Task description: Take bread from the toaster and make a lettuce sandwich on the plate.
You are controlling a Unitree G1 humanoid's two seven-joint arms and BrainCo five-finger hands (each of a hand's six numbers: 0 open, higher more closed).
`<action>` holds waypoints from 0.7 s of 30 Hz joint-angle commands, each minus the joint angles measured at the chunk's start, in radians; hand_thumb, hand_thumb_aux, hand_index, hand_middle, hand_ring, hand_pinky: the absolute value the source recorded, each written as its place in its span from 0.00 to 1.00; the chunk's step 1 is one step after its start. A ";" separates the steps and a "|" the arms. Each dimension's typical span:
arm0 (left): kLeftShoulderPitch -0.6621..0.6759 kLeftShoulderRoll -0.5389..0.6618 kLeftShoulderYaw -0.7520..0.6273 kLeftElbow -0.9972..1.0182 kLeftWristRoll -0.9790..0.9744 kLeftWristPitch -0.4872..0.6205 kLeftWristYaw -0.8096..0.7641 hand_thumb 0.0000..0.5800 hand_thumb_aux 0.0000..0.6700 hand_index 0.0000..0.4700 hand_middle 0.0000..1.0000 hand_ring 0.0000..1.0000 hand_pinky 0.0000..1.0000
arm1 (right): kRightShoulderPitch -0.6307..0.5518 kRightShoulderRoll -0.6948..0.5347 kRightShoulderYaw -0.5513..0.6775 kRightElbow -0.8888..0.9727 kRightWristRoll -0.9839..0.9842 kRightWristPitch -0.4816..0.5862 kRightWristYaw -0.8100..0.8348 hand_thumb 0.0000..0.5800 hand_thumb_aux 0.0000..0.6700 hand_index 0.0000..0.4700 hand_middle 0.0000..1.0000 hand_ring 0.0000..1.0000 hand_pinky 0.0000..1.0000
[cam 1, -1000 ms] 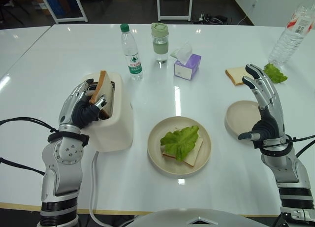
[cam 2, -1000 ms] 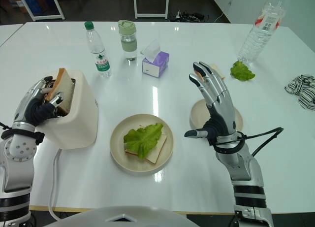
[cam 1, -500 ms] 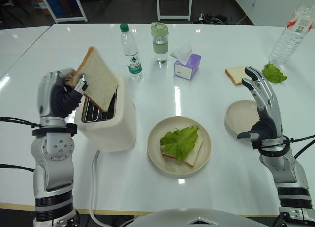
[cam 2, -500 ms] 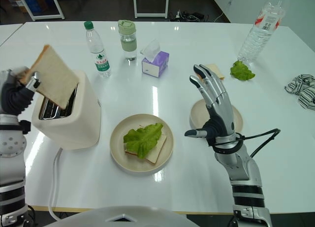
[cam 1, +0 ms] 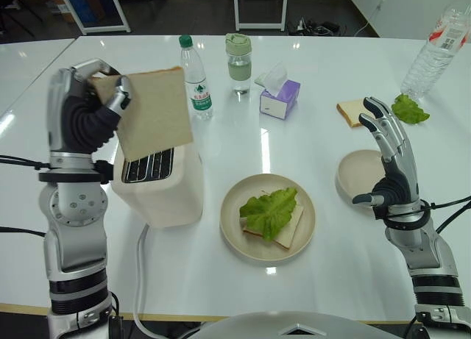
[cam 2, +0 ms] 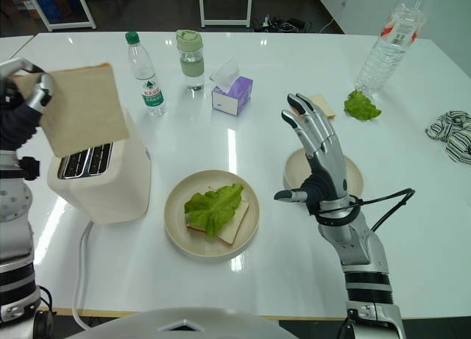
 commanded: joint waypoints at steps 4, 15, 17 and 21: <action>-0.023 -0.085 -0.097 -0.136 -0.229 0.174 -0.160 1.00 1.00 1.00 1.00 1.00 1.00 | -0.042 -0.011 0.005 0.024 -0.011 0.001 0.002 0.00 0.00 0.00 0.00 0.00 0.00; -0.153 -0.159 -0.364 0.019 -0.324 0.345 -0.354 1.00 1.00 1.00 1.00 1.00 1.00 | -0.043 -0.036 0.062 0.008 0.041 -0.062 0.068 0.00 0.00 0.00 0.00 0.00 0.00; -0.173 -0.165 -0.394 0.065 -0.322 0.345 -0.372 1.00 1.00 1.00 1.00 1.00 1.00 | -0.034 -0.057 0.092 0.004 0.074 -0.089 0.117 0.00 0.00 0.00 0.00 0.00 0.00; -0.198 -0.179 -0.451 0.153 -0.340 0.361 -0.434 1.00 1.00 1.00 1.00 1.00 1.00 | -0.012 -0.109 0.165 0.020 0.077 -0.111 0.236 0.00 0.00 0.00 0.00 0.00 0.00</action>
